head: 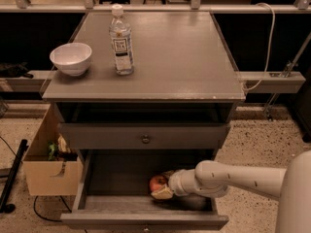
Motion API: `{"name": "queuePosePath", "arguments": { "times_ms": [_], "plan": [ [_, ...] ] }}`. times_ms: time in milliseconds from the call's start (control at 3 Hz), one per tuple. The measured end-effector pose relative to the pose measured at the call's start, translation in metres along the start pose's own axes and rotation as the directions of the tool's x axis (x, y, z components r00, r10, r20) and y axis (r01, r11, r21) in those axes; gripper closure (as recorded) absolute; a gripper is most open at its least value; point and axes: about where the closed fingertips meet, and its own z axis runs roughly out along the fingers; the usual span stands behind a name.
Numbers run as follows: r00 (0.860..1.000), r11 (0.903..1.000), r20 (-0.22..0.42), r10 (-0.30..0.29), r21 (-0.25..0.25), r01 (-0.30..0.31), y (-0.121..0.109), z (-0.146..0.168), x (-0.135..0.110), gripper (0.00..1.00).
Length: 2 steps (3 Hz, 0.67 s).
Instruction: Place apple into middle drawer
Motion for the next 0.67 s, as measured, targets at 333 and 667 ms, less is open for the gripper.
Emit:
{"name": "queuePosePath", "arguments": {
  "times_ms": [333,667],
  "plan": [
    [1.0,1.0,0.0,0.0,0.0,0.0,0.0,0.0,0.0,0.0],
    [1.0,1.0,0.0,0.0,0.0,0.0,0.0,0.0,0.0,0.0]
  ]
}}
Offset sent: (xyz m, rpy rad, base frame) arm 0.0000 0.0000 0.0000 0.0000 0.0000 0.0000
